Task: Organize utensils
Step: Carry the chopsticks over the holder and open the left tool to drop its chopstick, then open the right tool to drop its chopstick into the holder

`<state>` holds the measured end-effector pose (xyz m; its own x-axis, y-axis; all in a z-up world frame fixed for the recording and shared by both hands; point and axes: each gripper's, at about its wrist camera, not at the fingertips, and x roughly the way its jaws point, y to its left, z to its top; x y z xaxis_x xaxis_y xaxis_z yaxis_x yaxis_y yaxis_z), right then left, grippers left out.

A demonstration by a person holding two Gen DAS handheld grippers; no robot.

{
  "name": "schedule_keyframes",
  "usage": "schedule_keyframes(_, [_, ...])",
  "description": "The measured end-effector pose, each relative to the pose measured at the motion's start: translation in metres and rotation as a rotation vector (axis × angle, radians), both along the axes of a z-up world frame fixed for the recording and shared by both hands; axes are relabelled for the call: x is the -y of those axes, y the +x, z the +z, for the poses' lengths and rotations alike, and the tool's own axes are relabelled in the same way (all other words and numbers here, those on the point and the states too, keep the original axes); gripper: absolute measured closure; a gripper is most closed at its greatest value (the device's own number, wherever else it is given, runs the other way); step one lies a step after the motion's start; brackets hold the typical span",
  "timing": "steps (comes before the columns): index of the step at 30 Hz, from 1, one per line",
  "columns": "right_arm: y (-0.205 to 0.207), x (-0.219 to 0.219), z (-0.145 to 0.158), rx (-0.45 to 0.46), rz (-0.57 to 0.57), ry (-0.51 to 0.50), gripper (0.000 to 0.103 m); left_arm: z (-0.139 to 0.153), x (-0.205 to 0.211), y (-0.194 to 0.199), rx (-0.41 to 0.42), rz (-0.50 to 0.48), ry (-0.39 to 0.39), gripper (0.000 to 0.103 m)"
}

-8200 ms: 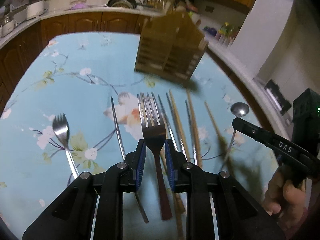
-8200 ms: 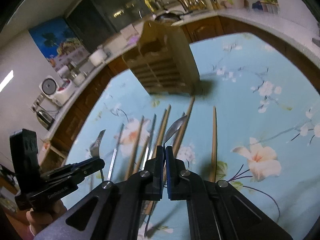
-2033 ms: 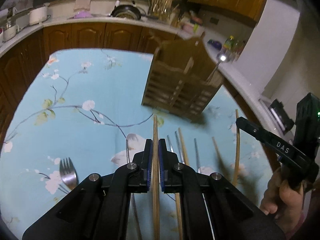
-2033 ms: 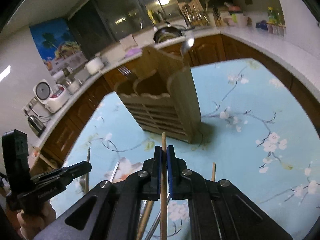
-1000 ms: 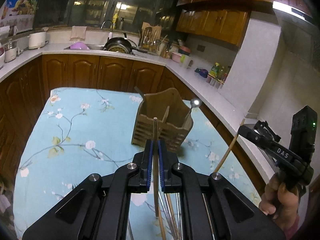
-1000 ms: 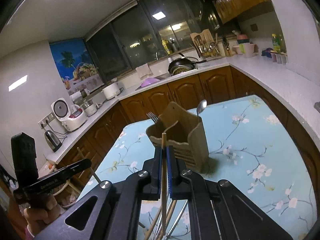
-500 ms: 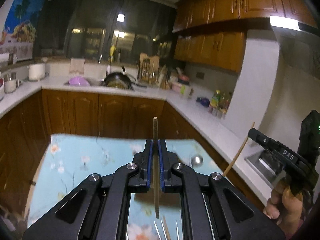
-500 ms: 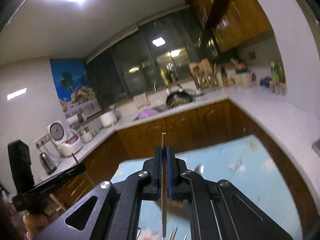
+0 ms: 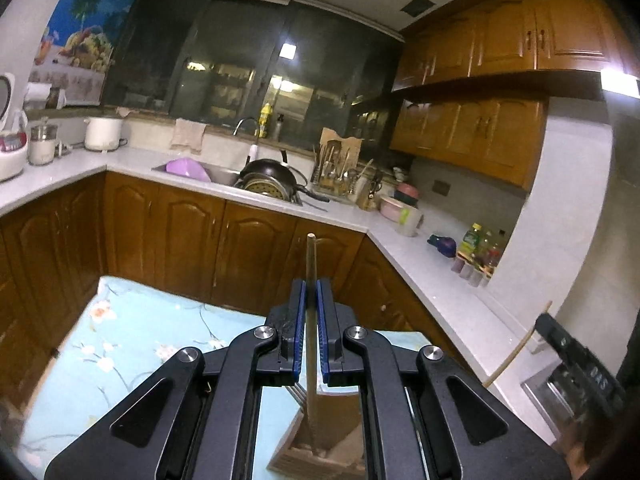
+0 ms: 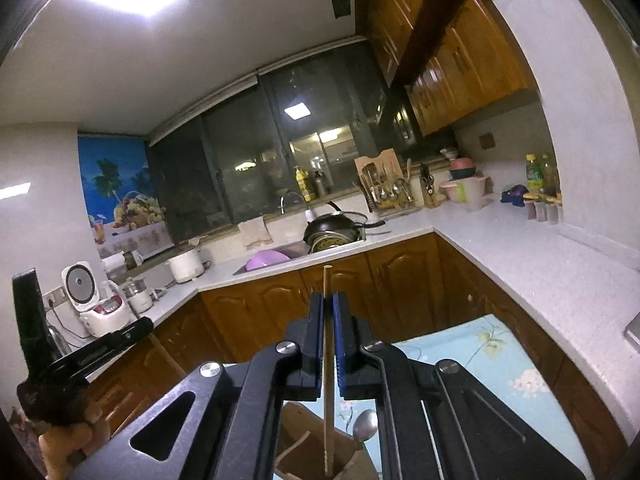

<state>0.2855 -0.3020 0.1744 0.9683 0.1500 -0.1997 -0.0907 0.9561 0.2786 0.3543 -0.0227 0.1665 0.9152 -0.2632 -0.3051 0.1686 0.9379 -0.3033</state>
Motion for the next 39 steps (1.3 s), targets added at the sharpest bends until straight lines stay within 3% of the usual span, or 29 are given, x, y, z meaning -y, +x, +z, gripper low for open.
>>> schedule_keyframes(9, [0.012,-0.008,-0.054,-0.080,-0.001,-0.009,0.098,-0.063,0.012,0.014,-0.106,-0.021,0.031,0.098])
schedule_keyframes(14, [0.013,-0.006,-0.073,-0.124,-0.005,-0.002,0.098,-0.072,0.018,0.014,-0.130,-0.047,0.053,0.098])
schedule_keyframes(27, [0.019,0.005,-0.073,-0.163,0.000,0.036,0.095,-0.074,0.018,0.014,-0.179,-0.057,0.058,0.093])
schedule_keyframes(28, [0.018,0.006,-0.073,-0.166,0.006,0.048,0.093,-0.073,0.017,0.014,-0.188,-0.064,0.050,0.090])
schedule_keyframes(30, [0.016,0.009,-0.072,-0.170,0.009,0.059,0.085,-0.070,0.013,0.011,-0.191,-0.067,0.036,0.071])
schedule_keyframes(32, [0.010,0.011,-0.069,-0.159,0.012,0.066,0.051,-0.068,0.009,0.002,-0.180,-0.053,0.035,0.061])
schedule_keyframes(33, [0.005,0.012,-0.068,-0.148,0.017,0.073,0.044,-0.067,0.006,-0.006,-0.175,-0.050,0.034,0.055])
schedule_keyframes(36, [-0.013,0.013,-0.062,-0.110,0.013,0.075,0.031,-0.067,-0.001,-0.023,-0.172,-0.039,0.031,0.035])
schedule_keyframes(39, [-0.030,0.014,-0.060,-0.096,0.013,0.083,0.015,-0.070,-0.010,-0.040,-0.186,-0.030,0.026,0.024])
